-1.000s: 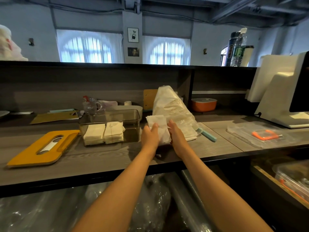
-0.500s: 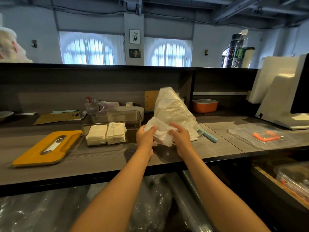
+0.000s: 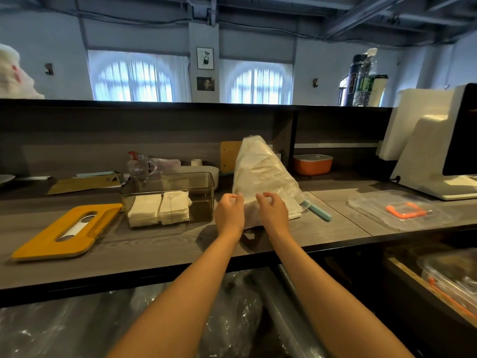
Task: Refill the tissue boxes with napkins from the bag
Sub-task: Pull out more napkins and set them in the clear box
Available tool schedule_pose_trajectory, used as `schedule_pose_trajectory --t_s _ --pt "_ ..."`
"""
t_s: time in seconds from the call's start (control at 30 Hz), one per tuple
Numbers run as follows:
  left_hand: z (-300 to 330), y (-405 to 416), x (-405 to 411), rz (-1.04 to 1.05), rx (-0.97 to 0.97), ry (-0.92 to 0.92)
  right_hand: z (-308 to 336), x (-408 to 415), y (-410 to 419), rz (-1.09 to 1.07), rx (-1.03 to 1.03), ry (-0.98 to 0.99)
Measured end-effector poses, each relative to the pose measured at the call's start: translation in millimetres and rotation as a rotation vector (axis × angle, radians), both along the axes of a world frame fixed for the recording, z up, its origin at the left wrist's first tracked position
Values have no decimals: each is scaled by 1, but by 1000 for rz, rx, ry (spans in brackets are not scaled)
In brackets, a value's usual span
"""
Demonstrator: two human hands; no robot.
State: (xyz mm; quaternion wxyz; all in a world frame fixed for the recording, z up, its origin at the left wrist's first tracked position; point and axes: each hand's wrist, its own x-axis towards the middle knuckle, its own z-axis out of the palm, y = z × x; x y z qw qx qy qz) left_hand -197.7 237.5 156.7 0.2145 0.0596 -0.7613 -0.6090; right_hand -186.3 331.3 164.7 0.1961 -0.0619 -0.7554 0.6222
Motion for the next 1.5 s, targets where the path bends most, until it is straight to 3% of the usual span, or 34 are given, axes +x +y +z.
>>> schedule_pose_trajectory --t_s 0.1,0.27,0.43,0.53,0.63,0.77,1.03,1.13,1.23,1.33,1.5 --pt "3 4 -3 97 41 -19 0 0 2 -106 -16 15" --pt "4 9 -8 90 113 -4 0 -5 1 -85 28 -10" --pt "4 5 -7 111 232 25 2 -9 5 -57 -57 28" --pt "3 6 -6 104 119 38 2 -10 2 -30 -55 31" --pt "3 5 -8 144 132 11 2 -11 4 -56 -114 2" --pt "0 7 -6 35 36 -1 2 -9 2 -1 -42 17" --pt "3 8 -1 15 -148 -5 1 -3 4 -92 -18 60" --pt "4 5 1 95 -77 6 5 5 5 -62 -45 95" --pt "4 0 4 155 29 23 7 11 3 139 -82 147" --pt "5 -4 7 168 117 23 4 14 0 300 18 154" --pt "7 -5 11 120 137 -45 1 12 3 223 -76 71"
